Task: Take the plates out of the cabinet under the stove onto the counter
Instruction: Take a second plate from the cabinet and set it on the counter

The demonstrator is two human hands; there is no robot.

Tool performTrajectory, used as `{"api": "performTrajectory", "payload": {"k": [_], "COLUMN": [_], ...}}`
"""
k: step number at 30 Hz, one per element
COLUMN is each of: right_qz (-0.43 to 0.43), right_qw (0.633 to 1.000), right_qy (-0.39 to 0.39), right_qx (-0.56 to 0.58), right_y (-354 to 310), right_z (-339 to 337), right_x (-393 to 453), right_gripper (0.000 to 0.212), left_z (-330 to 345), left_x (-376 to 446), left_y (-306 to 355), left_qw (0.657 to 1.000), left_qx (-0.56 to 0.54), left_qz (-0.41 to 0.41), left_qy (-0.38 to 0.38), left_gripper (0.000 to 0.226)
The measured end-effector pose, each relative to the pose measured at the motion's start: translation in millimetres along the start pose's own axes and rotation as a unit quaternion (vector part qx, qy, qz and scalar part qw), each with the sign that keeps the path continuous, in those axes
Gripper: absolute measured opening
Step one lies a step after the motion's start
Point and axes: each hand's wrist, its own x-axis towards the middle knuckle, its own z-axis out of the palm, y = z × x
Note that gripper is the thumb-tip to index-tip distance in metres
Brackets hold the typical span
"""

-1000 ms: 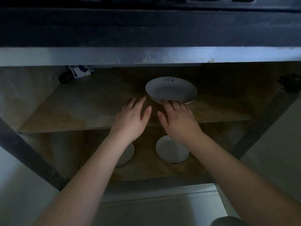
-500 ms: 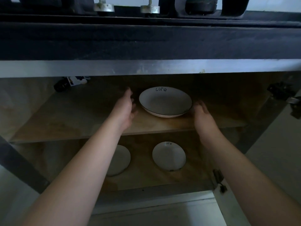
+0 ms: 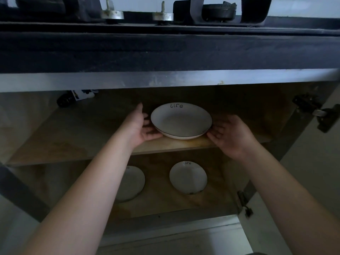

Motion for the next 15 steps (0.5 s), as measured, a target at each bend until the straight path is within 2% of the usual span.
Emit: {"api": "performTrajectory", "payload": {"k": [3,6,12,15], "right_qz": [0.019,0.017,0.011,0.027], "right_qw": [1.000,1.000,0.999,0.999], "right_qy": [-0.007,0.005,0.037,0.029], "right_qx": [-0.002,-0.009,-0.025,-0.034], "right_y": [-0.2,-1.9,-4.1,-5.7], "right_z": [-7.2,-1.1,14.9,11.1], "right_x": [-1.0,-0.4,-2.4,-8.9], "right_gripper": [0.056,0.055,0.047,0.049], "left_z": [-8.7,-8.8,-2.0,-8.1], "left_x": [-1.6,-2.3,-6.3,-9.8], "left_y": [5.2,7.7,5.7,6.8], "left_qw": [0.999,0.998,0.999,0.999], "left_qx": [0.050,0.052,0.051,0.048], "left_qz": [-0.014,-0.007,0.006,-0.004], "left_qy": [0.015,0.027,-0.006,-0.010], "left_gripper": [0.064,0.063,0.066,0.069]}}
